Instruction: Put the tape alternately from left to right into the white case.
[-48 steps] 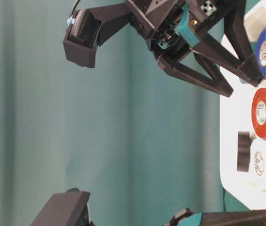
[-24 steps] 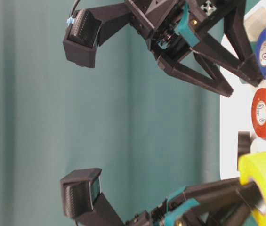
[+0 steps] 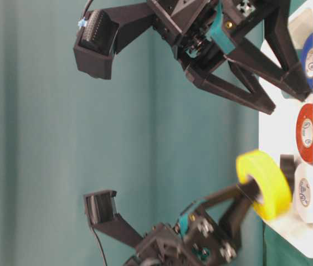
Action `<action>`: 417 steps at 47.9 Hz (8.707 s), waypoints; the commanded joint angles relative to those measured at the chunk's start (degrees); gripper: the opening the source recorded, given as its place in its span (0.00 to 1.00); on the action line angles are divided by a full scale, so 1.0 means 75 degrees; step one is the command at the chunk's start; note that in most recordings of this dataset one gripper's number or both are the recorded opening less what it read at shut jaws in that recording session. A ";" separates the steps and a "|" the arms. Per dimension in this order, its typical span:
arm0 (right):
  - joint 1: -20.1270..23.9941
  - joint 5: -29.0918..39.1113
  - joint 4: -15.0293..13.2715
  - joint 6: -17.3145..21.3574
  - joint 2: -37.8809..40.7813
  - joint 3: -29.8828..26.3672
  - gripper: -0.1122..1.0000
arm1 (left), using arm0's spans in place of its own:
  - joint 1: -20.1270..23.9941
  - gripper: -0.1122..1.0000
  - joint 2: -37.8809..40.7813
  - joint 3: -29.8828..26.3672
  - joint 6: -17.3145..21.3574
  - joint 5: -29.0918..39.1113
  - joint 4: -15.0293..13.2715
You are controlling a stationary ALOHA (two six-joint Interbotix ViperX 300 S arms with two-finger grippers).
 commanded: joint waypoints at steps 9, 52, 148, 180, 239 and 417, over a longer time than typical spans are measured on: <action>0.0082 -0.0059 0.0023 0.0012 -0.0082 -0.0094 0.89 | 0.0715 0.08 0.0328 -0.0645 0.0070 -0.0270 0.0012; 0.0117 -0.0035 0.0023 0.0012 -0.0082 -0.0082 0.89 | 0.1863 0.08 0.2027 -0.2215 0.0656 -0.0246 0.0000; 0.0117 -0.0012 0.0023 0.0000 -0.0082 -0.0059 0.89 | -0.1395 0.90 -0.0117 0.0012 0.0633 -0.0117 -0.0023; 0.0129 -0.0047 0.0023 0.0012 -0.0082 0.0047 0.89 | -0.1875 0.89 -0.0129 0.0281 0.0633 -0.0117 -0.0012; 0.0129 -0.0012 0.0023 0.0000 -0.1172 0.0656 0.89 | -0.1875 0.89 -0.1723 0.1418 0.0633 -0.0117 -0.0023; 0.0117 0.0527 0.1664 0.0152 -0.7160 0.4770 0.89 | -0.1688 0.89 -0.7383 0.5180 -0.0727 0.0270 -0.0012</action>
